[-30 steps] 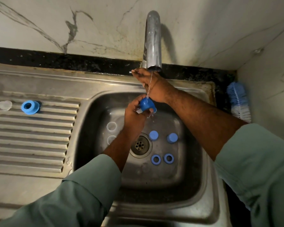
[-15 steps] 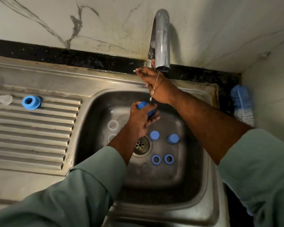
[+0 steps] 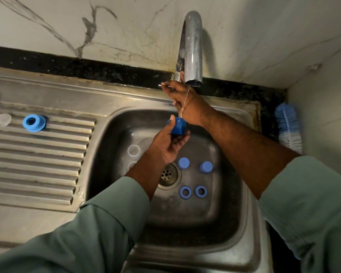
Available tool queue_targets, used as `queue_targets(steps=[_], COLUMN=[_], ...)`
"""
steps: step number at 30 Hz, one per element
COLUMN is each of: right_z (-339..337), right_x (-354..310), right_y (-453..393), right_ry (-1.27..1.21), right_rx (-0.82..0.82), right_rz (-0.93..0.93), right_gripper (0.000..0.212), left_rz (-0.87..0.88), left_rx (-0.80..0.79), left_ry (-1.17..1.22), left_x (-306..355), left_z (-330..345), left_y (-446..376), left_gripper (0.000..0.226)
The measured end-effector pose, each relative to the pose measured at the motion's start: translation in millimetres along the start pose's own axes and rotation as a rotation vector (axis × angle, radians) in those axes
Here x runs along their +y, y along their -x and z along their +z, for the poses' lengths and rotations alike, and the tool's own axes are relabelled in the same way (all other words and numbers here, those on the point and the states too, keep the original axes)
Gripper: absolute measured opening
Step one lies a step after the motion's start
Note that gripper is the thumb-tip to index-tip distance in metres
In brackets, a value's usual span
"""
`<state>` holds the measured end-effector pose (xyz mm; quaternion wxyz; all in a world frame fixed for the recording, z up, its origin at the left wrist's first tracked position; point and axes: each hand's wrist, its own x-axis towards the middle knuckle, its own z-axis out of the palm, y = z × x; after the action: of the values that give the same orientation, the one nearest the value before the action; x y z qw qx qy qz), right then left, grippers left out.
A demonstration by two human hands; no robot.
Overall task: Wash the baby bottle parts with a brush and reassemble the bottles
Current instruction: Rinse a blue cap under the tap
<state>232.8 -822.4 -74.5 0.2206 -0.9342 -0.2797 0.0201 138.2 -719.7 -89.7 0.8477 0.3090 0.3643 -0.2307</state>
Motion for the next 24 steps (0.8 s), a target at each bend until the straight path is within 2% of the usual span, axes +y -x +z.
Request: queue_targets(steps=[4,7,9,11,13,15,17,22,24], right_z=[-0.8,-2.2,-4.9,-7.3,-6.7,-6.0,-6.2,-7.2,-8.0], right_x=[-1.1,-1.3,-3.3,-6.5,-7.8,-7.0,-7.3,-8.6,-9.0], right_y=[-0.2,0.5,1.8,3.2,3.3,3.4,3.5,3.3,3.5], right_ry=[0.005,0.013,0.020,0.016,0.011,-0.005,-0.016,-0.007,-0.018], right_rx=[-0.014,-0.021,0.006,0.042,0.062,0.049,0.030,0.041,0.033], right_rz=[0.003,0.004,-0.007,-0.001,-0.006,-0.004,0.010,0.015,0.026], right_gripper=[0.072,0.074,0.072,0.070,0.067,0.064,0.061,0.058,0.059], left_rz=[-0.036,-0.031,0.001,0.088,0.248,0.402,0.488,0.714,0.778], left_rx=[0.043,0.138,0.225,0.264,0.265,0.252,0.220,0.180,0.173], left_ry=[-0.007,0.023,0.038,-0.008,-0.200,-0.516,-0.715,-1.002,-1.013], left_x=[-1.7,-1.9,-4.7,-9.5,-14.0,-14.3,-11.1,-1.6,-3.1], left_z=[6.7,12.1,13.7,14.8,12.1,10.5,8.8,4.1,0.0], left_y=[-3.6,-5.1,-7.1,-7.8,-9.6,-6.8,-3.4,4.9,6.5], left_gripper=[0.044,0.038,0.036,0.022,0.022,0.040,0.052,0.051,0.059])
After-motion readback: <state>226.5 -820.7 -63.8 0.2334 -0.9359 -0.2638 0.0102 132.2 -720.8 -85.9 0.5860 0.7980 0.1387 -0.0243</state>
